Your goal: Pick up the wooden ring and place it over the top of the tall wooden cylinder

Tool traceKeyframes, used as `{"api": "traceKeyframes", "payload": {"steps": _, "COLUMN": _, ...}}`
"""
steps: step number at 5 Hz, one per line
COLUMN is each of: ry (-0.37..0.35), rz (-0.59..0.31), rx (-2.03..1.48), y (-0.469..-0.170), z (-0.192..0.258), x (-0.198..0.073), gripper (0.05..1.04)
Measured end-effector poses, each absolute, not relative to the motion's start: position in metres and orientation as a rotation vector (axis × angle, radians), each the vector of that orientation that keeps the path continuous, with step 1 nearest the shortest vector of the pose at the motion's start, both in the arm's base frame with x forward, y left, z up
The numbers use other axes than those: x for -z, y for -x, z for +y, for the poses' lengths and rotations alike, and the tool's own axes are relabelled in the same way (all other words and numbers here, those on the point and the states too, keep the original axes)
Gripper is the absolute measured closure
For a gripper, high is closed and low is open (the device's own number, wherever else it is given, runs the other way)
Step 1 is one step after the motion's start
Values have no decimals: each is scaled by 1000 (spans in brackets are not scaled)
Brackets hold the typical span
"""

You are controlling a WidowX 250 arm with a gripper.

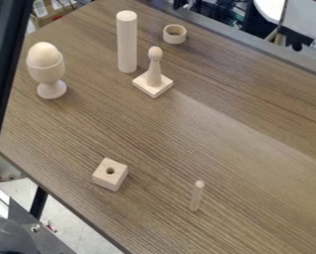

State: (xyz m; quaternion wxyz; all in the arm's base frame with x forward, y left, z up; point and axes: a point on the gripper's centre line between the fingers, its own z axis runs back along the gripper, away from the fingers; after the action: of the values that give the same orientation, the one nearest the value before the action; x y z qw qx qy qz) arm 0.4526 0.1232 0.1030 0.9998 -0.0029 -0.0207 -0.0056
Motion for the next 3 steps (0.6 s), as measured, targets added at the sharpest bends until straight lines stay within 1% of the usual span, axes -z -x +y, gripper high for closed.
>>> {"api": "traceKeyframes", "payload": {"steps": 1, "ry": 19, "rz": 6, "rx": 11, "y": -451, "z": 123, "x": -81, "gripper": 85}}
{"api": "traceKeyframes", "payload": {"steps": 2, "ry": 34, "rz": 30, "rx": 16, "y": -450, "z": 121, "x": -67, "gripper": 85}}
{"api": "traceKeyframes", "payload": {"steps": 3, "ry": 31, "rz": 20, "rx": 21, "y": -452, "z": 122, "x": -67, "gripper": 85}}
